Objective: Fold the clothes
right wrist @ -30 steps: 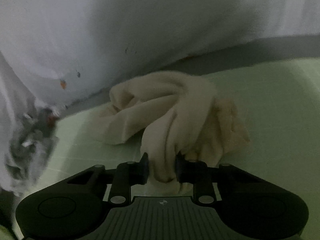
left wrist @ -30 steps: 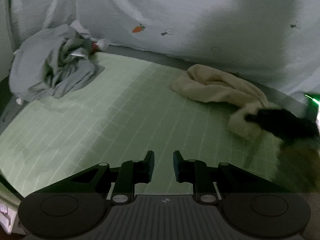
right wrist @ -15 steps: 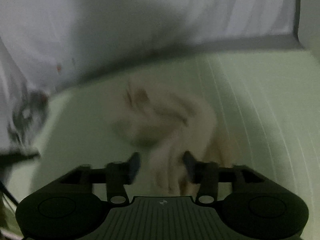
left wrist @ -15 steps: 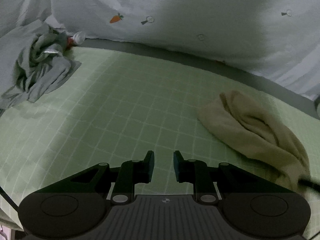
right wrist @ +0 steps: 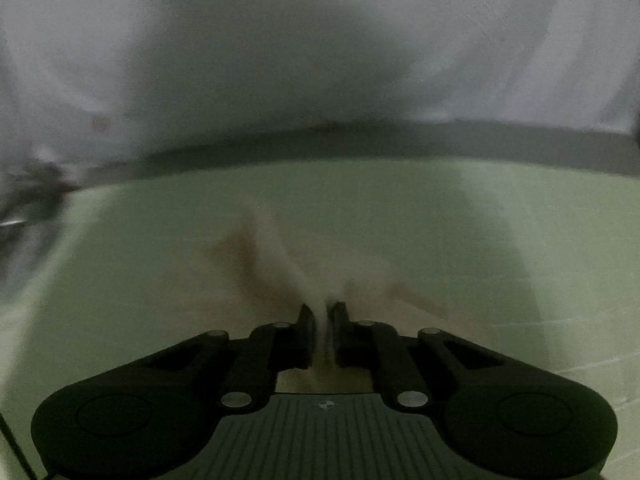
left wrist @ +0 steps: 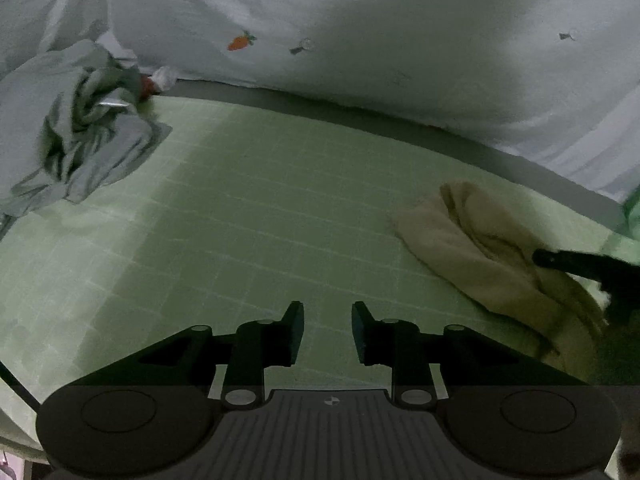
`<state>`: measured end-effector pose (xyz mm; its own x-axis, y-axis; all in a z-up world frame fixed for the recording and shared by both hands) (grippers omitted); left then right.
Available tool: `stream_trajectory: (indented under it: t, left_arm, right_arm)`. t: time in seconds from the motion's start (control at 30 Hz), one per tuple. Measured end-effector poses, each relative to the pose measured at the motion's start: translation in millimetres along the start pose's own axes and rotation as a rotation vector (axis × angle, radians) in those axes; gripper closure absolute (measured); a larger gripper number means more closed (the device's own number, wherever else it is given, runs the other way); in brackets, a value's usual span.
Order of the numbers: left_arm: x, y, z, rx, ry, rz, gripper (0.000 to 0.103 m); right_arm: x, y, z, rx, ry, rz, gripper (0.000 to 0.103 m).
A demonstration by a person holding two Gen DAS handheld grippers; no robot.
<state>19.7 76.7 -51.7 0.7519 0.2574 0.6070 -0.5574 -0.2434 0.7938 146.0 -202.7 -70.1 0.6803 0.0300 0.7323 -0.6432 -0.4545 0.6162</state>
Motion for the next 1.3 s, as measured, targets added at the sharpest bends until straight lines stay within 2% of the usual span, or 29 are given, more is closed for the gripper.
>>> stream_trajectory:
  t: [0.1,0.17,0.23,0.27,0.37,0.43,0.5,0.57,0.63,0.73,0.8,0.87,0.9,0.97,1.0,1.03,1.07,1.1,1.13,1.2,1.23,1.3]
  left_arm:
    - [-4,-7,-12,0.005,0.043,-0.039,0.074]
    - [-7,-12,-15,-0.006,0.061,-0.07,0.074]
    - [-9,-17,-15,-0.021,0.067,-0.096,0.074]
    - [-11,-18,-13,-0.025,0.061,-0.109,0.072]
    - [-18,-24,-7,-0.039,0.042,-0.148,0.067]
    - [-23,-27,-4,-0.048,0.029,-0.174,0.067]
    - [-26,-30,-4,-0.044,0.032,-0.19,0.065]
    - [-30,-31,-7,-0.05,0.047,-0.202,0.06]
    - [-31,-32,-11,-0.047,0.06,-0.22,0.06]
    - [-36,-35,-20,-0.024,0.076,-0.254,0.06]
    - [-39,-38,-26,-0.02,0.098,-0.278,0.053]
    - [-42,-41,-31,-0.016,0.118,-0.301,0.04]
    - [-44,-44,-33,-0.009,0.129,-0.326,0.038]
    - [-51,-55,-36,0.008,0.15,-0.38,0.038]
    - [-57,-66,-38,-0.019,0.194,-0.436,0.044]
    - [-59,-71,-38,-0.046,0.237,-0.463,0.067]
    - [-61,-76,-39,-0.073,0.279,-0.489,0.078]
    - [-55,-80,-39,-0.12,0.357,-0.507,0.083]
    - [-49,-80,-38,-0.137,0.37,-0.495,0.086]
    - [-27,-76,-32,-0.189,0.395,-0.444,0.087]
    - [-14,-73,-27,-0.217,0.403,-0.421,0.088]
    - [38,-57,-4,-0.323,0.412,-0.337,0.088]
  right_arm:
    - [-34,19,-50,0.132,0.119,-0.094,0.091]
    - [-69,24,-79,0.265,0.125,-0.198,0.091]
    - [-97,26,-98,0.353,0.136,-0.3,0.091]
    - [-105,28,-104,0.366,0.168,-0.329,0.09]
    - [-94,44,-112,0.368,0.222,-0.294,0.083]
    - [-80,57,-107,0.365,0.188,-0.249,0.06]
    - [-64,70,-101,0.359,0.149,-0.2,0.05]
    - [-46,79,-84,0.333,0.082,-0.143,0.045]
    - [-37,77,-68,0.299,0.02,-0.113,0.03]
    - [-26,68,-40,0.211,-0.027,-0.11,0.026]
    - [-31,59,-19,0.116,-0.067,-0.131,0.013]
    - [-43,45,-7,0.074,-0.108,-0.187,0.007]
    - [-49,39,-2,0.058,-0.132,-0.212,0.008]
    - [-63,33,6,0.057,-0.19,-0.247,0.028]
    - [-64,36,9,0.057,-0.197,-0.24,0.039]
    - [-64,38,9,0.058,-0.205,-0.226,0.051]
    - [-66,39,7,0.062,-0.21,-0.221,0.054]
    - [-61,44,8,0.077,-0.233,-0.205,0.057]
    - [-53,50,11,0.1,-0.272,-0.17,0.058]
    - [-32,50,10,0.122,-0.315,-0.104,0.059]
    - [-9,56,14,0.132,-0.327,-0.044,0.059]
    - [21,79,16,0.129,-0.296,0.047,0.059]
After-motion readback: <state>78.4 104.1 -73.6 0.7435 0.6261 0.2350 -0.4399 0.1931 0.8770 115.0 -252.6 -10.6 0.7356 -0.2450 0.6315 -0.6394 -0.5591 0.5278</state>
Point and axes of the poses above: each gripper's, at about its wrist camera, not at the fingertips, and y roughly against the way its jaws point, z to its right, x to its top, the point moved 6 cm from there along -y, roughly the way its jaws point, and after that the axes turned 13 degrees about x, right-handed, at the moved point
